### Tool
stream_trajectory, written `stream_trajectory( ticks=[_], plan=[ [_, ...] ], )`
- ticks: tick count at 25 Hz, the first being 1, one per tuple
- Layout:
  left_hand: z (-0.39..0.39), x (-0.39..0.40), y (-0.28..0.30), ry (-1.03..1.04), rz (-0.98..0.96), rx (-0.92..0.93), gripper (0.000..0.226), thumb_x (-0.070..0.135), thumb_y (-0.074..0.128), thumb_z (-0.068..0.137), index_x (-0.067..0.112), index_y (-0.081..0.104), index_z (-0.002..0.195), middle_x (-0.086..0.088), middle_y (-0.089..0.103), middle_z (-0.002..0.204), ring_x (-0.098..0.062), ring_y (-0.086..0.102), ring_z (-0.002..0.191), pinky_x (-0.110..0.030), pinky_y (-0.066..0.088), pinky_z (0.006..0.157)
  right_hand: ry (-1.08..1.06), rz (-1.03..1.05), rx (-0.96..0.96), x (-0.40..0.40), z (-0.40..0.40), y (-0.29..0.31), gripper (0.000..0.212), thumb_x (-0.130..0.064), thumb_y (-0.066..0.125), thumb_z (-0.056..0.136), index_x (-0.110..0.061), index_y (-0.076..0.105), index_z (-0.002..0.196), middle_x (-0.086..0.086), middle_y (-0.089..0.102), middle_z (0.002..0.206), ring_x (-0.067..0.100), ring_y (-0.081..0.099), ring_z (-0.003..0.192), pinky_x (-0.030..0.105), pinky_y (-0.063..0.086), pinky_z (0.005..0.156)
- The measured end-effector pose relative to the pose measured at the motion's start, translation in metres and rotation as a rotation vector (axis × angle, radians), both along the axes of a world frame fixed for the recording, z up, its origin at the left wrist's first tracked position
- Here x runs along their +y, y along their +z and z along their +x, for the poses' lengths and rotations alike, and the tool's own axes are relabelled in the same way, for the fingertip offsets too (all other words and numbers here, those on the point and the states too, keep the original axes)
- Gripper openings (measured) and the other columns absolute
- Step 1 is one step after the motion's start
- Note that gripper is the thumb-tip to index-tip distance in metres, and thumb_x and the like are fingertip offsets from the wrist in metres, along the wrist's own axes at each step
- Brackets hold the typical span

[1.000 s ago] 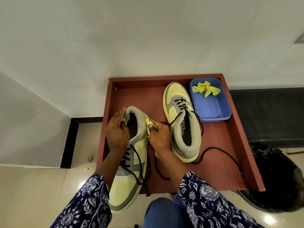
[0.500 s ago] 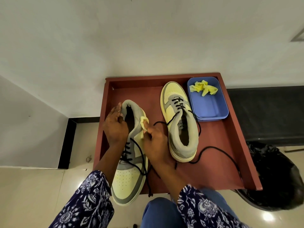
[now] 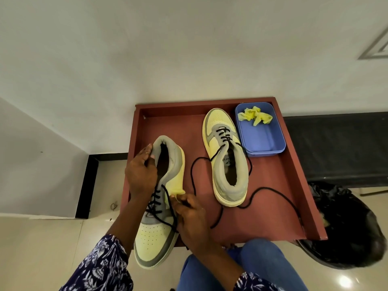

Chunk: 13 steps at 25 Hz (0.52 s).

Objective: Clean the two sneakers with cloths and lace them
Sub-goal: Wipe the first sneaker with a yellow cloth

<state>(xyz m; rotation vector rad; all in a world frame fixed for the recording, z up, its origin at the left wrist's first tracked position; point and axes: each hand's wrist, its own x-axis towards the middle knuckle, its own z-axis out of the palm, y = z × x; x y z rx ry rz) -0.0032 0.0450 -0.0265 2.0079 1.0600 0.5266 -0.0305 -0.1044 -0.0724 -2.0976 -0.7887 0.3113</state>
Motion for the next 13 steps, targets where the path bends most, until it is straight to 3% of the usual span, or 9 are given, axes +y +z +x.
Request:
stream_trajectory(
  ticks=[3, 5, 8, 13],
  plan=[
    [-0.014, -0.006, 0.006, -0.013, -0.055, 0.025, 0.034, 0.017, 0.052, 0.093, 0.010, 0.056, 0.126, -0.006, 0.057, 0.130, -0.018, 0.054, 0.118, 0.004, 0.034, 0.077, -0.028, 0.033, 0.079, -0.001, -0.006, 0.003, 0.031, -0.005, 0.048, 0.085, -0.008, 0.067, 0.109, 0.014, 0.061, 0.107, 0.026, 0.060, 0.096, 0.019, 0.042, 0.082],
    [-0.026, -0.008, 0.007, -0.048, -0.069, 0.066, 0.037, 0.022, 0.052, 0.093, 0.013, 0.053, 0.129, -0.004, 0.053, 0.135, -0.018, 0.050, 0.122, -0.004, 0.033, 0.087, -0.088, 0.117, 0.026, 0.001, -0.006, 0.000, 0.029, -0.011, 0.047, 0.085, -0.009, 0.068, 0.105, 0.009, 0.063, 0.099, 0.020, 0.062, 0.089, 0.016, 0.047, 0.080],
    [-0.047, -0.009, 0.001, -0.164, -0.059, 0.087, 0.042, 0.031, 0.054, 0.090, 0.021, 0.050, 0.131, 0.001, 0.043, 0.143, -0.011, 0.040, 0.130, -0.026, 0.035, 0.101, -0.160, 0.150, 0.031, 0.007, 0.002, -0.003, 0.040, 0.008, 0.051, 0.073, -0.010, 0.066, 0.106, 0.009, 0.064, 0.101, 0.014, 0.058, 0.092, 0.015, 0.045, 0.082],
    [-0.064, -0.003, -0.002, -0.363, -0.110, 0.026, 0.043, 0.052, 0.061, 0.075, 0.041, 0.053, 0.116, 0.010, 0.033, 0.145, -0.001, 0.033, 0.129, -0.027, 0.040, 0.097, -0.213, 0.139, 0.106, 0.021, 0.028, 0.008, 0.027, -0.001, 0.049, 0.083, -0.006, 0.063, 0.105, 0.011, 0.060, 0.106, 0.022, 0.060, 0.094, 0.014, 0.039, 0.078]
  ],
)
